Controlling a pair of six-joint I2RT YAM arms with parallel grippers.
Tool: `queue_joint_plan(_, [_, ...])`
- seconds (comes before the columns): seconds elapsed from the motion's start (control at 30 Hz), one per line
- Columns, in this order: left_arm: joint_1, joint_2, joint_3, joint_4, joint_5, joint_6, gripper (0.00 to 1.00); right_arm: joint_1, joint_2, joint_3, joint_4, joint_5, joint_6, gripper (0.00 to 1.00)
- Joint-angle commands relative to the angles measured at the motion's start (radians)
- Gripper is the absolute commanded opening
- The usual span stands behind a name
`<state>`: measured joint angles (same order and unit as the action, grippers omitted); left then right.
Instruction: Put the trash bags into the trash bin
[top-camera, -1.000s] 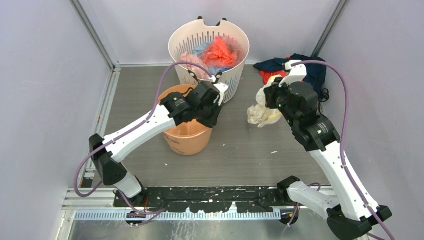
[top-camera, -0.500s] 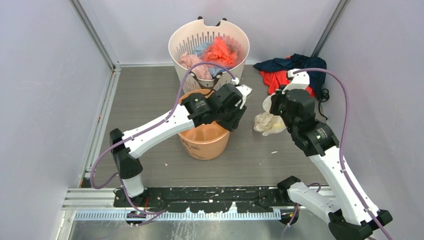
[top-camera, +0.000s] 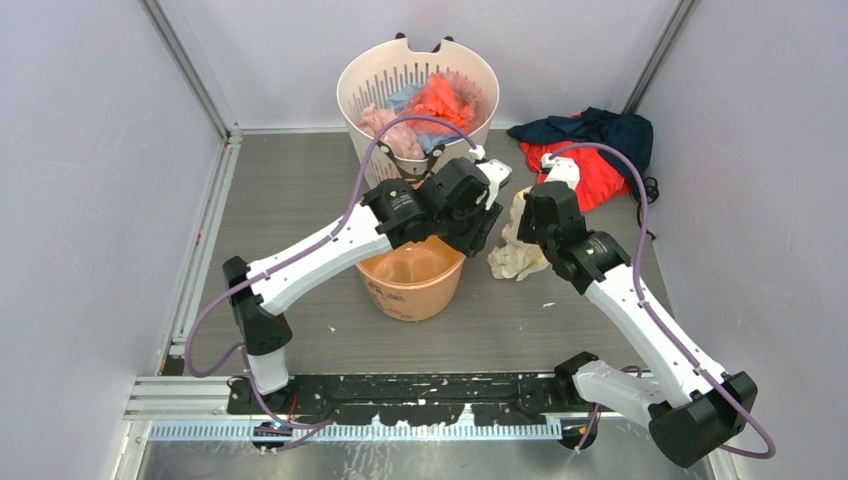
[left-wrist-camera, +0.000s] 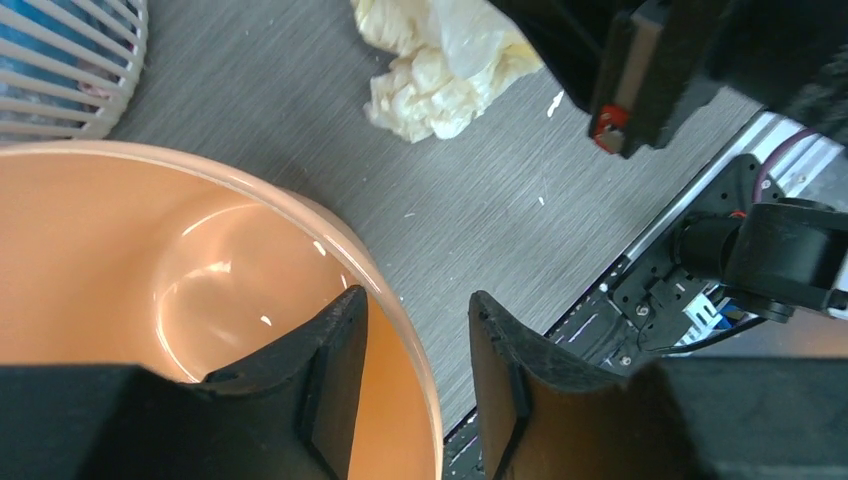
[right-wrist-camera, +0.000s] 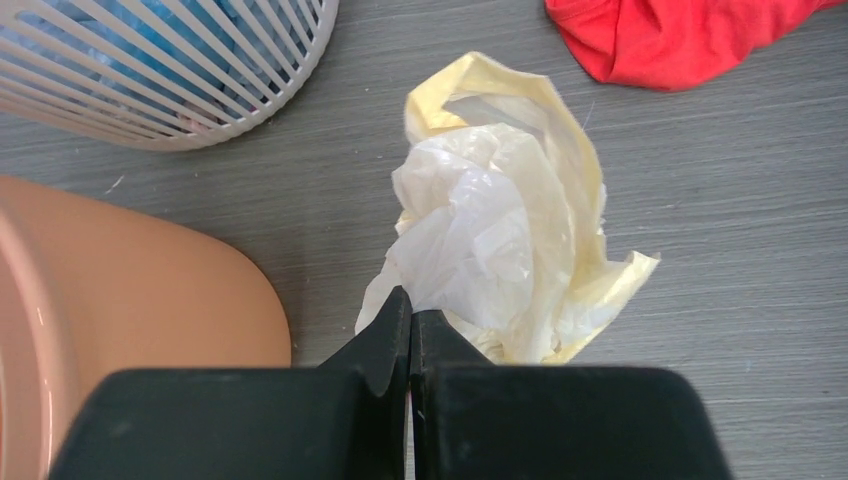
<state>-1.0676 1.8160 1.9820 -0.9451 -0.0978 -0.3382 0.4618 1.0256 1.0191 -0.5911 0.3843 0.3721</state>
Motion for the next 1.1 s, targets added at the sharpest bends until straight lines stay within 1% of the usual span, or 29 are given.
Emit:
queue_joint_plan(0.0, [-0.005, -0.008, 0.116, -0.02, 0.002, 0.061, 0.45, 0.0, -0.01, 0.013, 0.079, 0.0, 0.024, 0.01])
queue_joint_plan(0.07, [-0.003, -0.004, 0.162, -0.054, -0.037, 0.1, 0.47, 0.001, -0.006, 0.015, 0.079, -0.007, 0.024, 0.01])
queue_joint_plan(0.17, [0.007, 0.003, 0.255, -0.12, -0.184, 0.173, 0.55, 0.001, -0.003, 0.015, 0.08, -0.021, 0.028, 0.01])
queue_joint_plan(0.2, [0.024, 0.005, 0.288, -0.14, -0.22, 0.189, 0.59, 0.001, -0.003, 0.015, 0.079, -0.024, 0.028, 0.01])
queue_joint_plan(0.23, [0.068, 0.007, 0.317, -0.156, -0.233, 0.198, 0.6, 0.0, -0.002, 0.015, 0.079, -0.029, 0.029, 0.01])
queue_joint_plan(0.3, [0.169, 0.011, 0.378, -0.185, -0.19, 0.19, 0.65, 0.001, 0.0, 0.015, 0.079, -0.036, 0.03, 0.01])
queue_joint_plan(0.37, [0.279, 0.013, 0.406, -0.194, -0.141, 0.176, 0.69, 0.001, 0.002, 0.018, 0.079, -0.045, 0.031, 0.01])
queue_joint_plan(0.43, [0.379, 0.015, 0.425, -0.188, -0.126, 0.17, 0.73, 0.0, 0.007, 0.024, 0.078, -0.051, 0.031, 0.01])
queue_joint_plan(0.57, [0.548, 0.016, 0.433, -0.141, -0.116, 0.154, 0.76, 0.001, 0.016, 0.04, 0.068, -0.065, 0.031, 0.01])
queue_joint_plan(0.67, [0.651, 0.038, 0.431, -0.094, -0.082, 0.137, 0.76, 0.001, 0.019, 0.039, 0.066, -0.07, 0.031, 0.01])
queue_joint_plan(0.83, [0.754, 0.108, 0.432, 0.001, 0.015, 0.119, 0.76, 0.001, 0.019, 0.038, 0.056, -0.072, 0.024, 0.01])
queue_joint_plan(1.07, [0.799, 0.217, 0.475, 0.059, 0.058, 0.093, 0.76, 0.001, 0.015, 0.029, 0.047, -0.07, 0.017, 0.01])
